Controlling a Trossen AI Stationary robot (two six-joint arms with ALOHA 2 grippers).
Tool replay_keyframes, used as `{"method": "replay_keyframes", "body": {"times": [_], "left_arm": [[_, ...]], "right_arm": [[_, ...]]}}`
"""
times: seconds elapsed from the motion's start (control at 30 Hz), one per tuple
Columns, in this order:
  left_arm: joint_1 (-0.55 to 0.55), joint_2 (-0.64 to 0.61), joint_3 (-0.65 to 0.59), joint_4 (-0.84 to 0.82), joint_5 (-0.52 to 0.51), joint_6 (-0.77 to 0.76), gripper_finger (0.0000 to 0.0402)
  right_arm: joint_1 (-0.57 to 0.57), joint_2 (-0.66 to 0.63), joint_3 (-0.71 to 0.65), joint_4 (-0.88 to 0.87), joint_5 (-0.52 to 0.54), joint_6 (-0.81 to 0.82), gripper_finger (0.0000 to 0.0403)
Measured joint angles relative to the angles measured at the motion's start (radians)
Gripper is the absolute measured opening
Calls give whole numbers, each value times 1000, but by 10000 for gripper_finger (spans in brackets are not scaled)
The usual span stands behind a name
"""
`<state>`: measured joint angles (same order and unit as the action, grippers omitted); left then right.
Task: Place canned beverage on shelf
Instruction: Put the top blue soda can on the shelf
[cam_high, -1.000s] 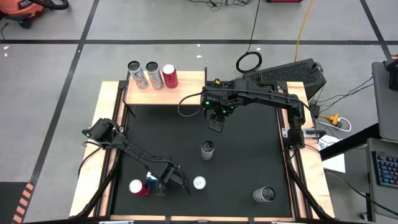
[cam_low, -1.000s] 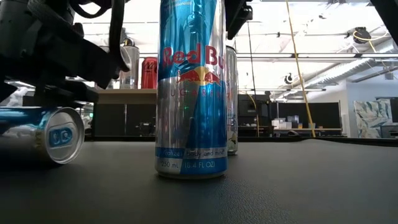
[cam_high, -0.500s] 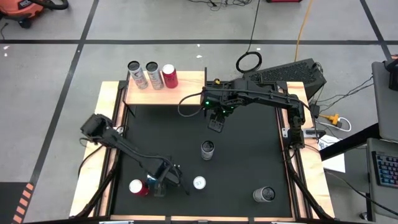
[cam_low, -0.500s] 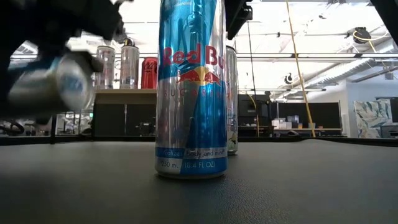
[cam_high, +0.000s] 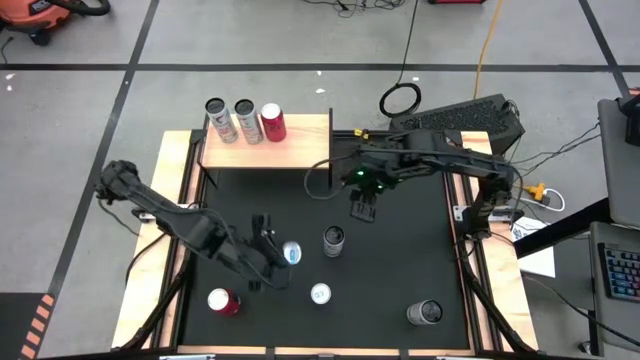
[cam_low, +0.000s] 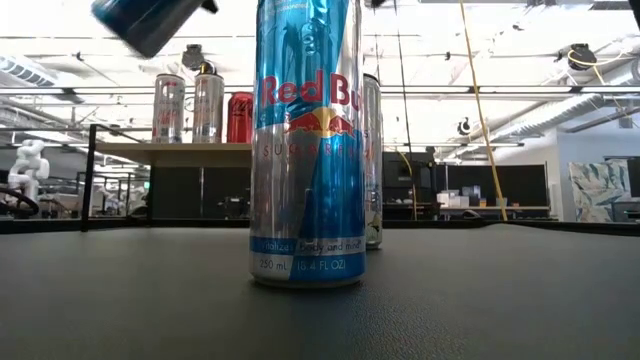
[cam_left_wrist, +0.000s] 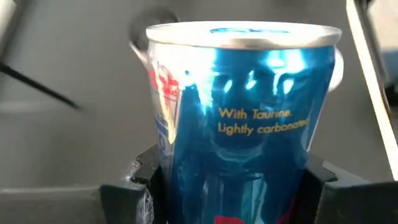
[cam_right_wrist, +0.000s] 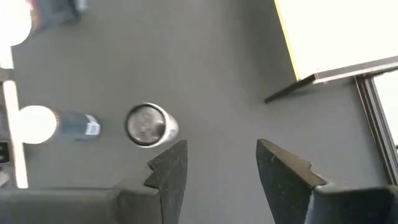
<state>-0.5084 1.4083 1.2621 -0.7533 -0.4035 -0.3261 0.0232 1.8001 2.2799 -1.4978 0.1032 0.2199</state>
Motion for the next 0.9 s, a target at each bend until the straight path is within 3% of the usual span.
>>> {"method": "replay_keyframes", "body": {"times": [0.27,0.53,0.7,0.9], "left_arm": [[4,-90,0,250,-149,308,211],[53,-133,0,591,-149,643,212],[98,-134,1,705,-112,734,212],[132,-161,1,746,-97,731,212]], "right_arm": [[72,-56,0,80,0,-63,171],[84,-56,0,214,-1,-78,171],[83,-57,0,261,0,-95,171],[74,-47,0,281,5,-108,171]]}}
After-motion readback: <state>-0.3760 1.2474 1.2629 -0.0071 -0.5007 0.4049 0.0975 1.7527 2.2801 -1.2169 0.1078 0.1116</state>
